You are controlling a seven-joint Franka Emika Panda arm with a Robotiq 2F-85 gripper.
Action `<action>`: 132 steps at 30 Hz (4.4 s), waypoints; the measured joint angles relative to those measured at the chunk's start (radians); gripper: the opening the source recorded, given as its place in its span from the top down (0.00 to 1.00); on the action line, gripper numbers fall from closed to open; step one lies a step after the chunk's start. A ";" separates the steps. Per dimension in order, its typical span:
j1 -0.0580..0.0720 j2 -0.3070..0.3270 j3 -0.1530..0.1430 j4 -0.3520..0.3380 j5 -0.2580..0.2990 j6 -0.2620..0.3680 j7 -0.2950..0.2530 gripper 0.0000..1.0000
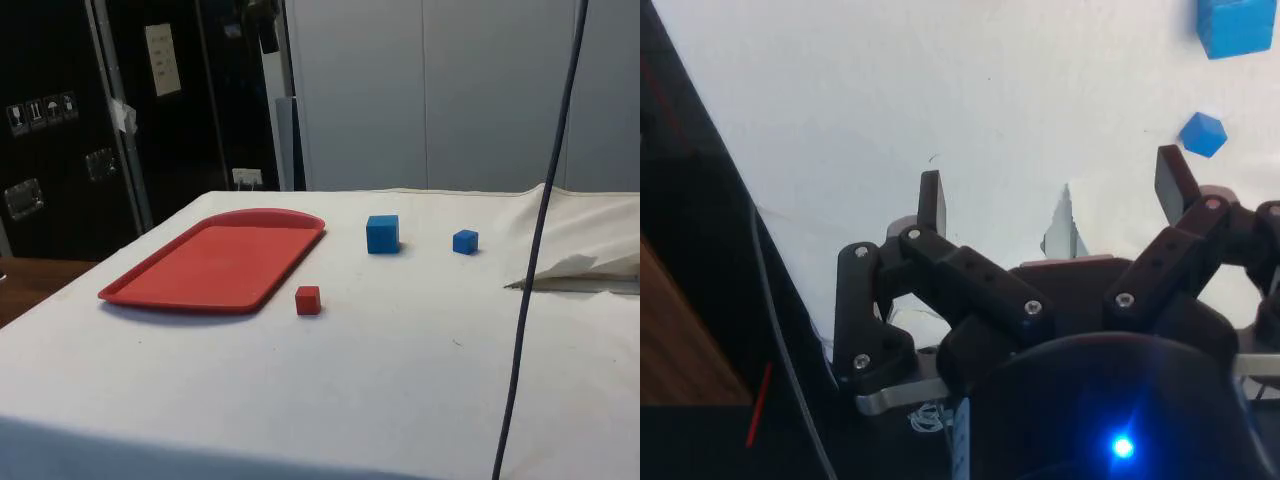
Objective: Pick up the largest block and place it onto the tray.
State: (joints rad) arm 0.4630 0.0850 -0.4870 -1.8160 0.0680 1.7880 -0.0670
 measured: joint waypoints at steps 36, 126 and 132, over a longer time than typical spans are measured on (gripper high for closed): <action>-0.018 -0.051 -0.027 -0.046 -0.054 0.017 -0.020 0.00; -0.069 -0.214 -0.281 -0.602 -0.159 0.653 -0.354 0.00; -0.068 -0.214 -0.280 -0.653 -0.192 0.711 -0.329 0.00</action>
State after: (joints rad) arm 0.3950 -0.1290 -0.7670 -2.4690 -0.1240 2.4990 -0.3960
